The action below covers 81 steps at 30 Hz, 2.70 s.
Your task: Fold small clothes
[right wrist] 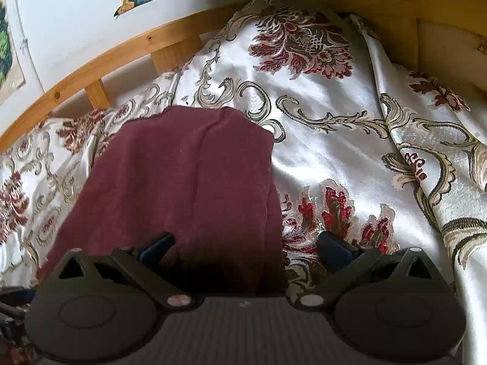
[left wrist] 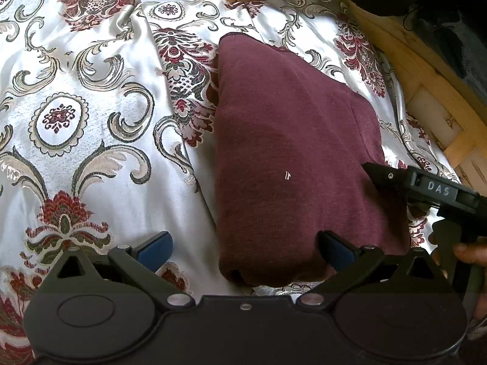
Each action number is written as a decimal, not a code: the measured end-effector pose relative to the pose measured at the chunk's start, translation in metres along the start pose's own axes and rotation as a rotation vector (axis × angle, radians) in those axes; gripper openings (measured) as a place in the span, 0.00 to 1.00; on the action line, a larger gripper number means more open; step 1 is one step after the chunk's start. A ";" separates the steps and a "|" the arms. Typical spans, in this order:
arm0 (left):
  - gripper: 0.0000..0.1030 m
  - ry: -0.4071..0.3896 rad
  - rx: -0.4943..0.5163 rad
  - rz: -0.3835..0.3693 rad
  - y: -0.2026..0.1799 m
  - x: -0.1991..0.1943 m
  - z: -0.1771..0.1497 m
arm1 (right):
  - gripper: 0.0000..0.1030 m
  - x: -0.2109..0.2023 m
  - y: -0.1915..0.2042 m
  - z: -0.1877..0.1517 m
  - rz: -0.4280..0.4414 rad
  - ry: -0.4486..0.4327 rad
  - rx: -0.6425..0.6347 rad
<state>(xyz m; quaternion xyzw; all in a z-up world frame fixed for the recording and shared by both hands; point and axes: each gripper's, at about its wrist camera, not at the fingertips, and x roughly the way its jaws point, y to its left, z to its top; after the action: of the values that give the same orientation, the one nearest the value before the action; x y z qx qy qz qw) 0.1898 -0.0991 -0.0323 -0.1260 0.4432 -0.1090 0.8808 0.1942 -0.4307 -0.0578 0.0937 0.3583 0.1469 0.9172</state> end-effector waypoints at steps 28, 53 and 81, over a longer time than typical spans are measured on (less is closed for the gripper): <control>0.99 -0.122 -0.038 -0.048 0.010 -0.018 0.026 | 0.76 0.002 -0.003 -0.003 0.072 -0.025 0.108; 0.71 -0.007 -0.122 -0.189 0.034 0.028 0.052 | 0.85 0.009 0.001 -0.007 0.082 -0.040 0.120; 0.33 -0.099 0.159 -0.106 -0.019 -0.007 0.074 | 0.31 -0.018 0.052 -0.015 0.030 -0.259 -0.098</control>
<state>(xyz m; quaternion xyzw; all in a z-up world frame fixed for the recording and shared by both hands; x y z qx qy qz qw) 0.2438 -0.1055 0.0220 -0.0843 0.3820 -0.1839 0.9017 0.1607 -0.3864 -0.0431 0.0722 0.2277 0.1644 0.9570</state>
